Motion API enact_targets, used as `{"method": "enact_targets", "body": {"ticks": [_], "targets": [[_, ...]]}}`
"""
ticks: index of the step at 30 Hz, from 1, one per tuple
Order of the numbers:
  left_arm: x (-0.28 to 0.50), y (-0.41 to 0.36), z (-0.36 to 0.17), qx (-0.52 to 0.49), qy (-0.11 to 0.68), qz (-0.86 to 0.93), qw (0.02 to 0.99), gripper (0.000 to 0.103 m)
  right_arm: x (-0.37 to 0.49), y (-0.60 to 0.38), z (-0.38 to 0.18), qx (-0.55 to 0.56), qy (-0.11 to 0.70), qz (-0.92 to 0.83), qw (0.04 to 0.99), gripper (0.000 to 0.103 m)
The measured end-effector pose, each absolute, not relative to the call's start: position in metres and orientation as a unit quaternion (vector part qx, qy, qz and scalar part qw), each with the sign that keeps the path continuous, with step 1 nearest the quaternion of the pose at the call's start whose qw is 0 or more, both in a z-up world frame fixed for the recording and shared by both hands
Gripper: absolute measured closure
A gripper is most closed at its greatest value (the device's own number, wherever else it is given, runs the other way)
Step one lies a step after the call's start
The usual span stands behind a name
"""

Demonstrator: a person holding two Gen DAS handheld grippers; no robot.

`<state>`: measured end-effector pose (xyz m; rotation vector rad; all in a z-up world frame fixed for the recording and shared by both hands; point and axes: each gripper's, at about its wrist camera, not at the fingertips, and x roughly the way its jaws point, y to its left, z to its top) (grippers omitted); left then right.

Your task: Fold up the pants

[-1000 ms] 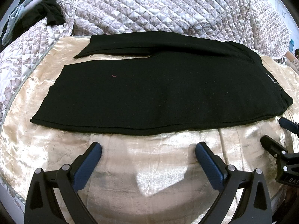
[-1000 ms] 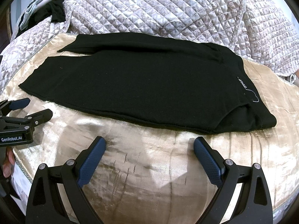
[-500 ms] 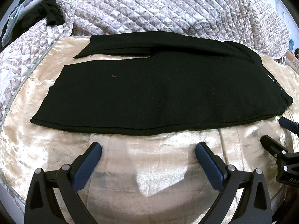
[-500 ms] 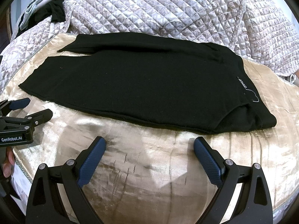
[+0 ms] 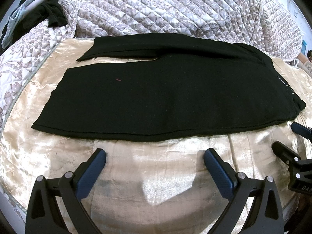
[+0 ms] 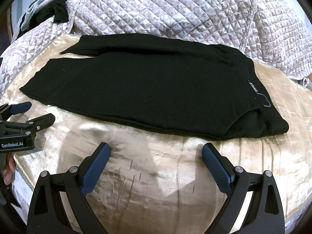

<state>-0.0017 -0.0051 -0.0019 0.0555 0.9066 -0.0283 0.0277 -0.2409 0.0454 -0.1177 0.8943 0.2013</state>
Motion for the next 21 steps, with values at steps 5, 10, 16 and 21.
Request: {"method": "enact_targets", "body": {"ticks": [5, 10, 16, 21], "targets": [[-0.0016, -0.0047, -0.0019, 0.027, 0.438, -0.013, 0.899, 0.001, 0.0281, -0.2416, 0.0456, -0.057, 0.432, 0.097, 0.895, 0.007], [-0.002, -0.0053, -0.0021, 0.027, 0.437, -0.013, 0.899, 0.001, 0.0283, -0.2419, 0.0454, -0.058, 0.433, 0.097, 0.894, 0.007], [-0.0015, -0.0046, -0.0018, 0.027, 0.438, -0.014, 0.899, 0.001, 0.0281, -0.2391, 0.0453, -0.059, 0.432, 0.099, 0.895, 0.007], [-0.0021, -0.0052, -0.0018, 0.027, 0.438, -0.014, 0.899, 0.001, 0.0274, -0.24, 0.044, -0.058, 0.427, 0.102, 0.897, 0.007]]}}
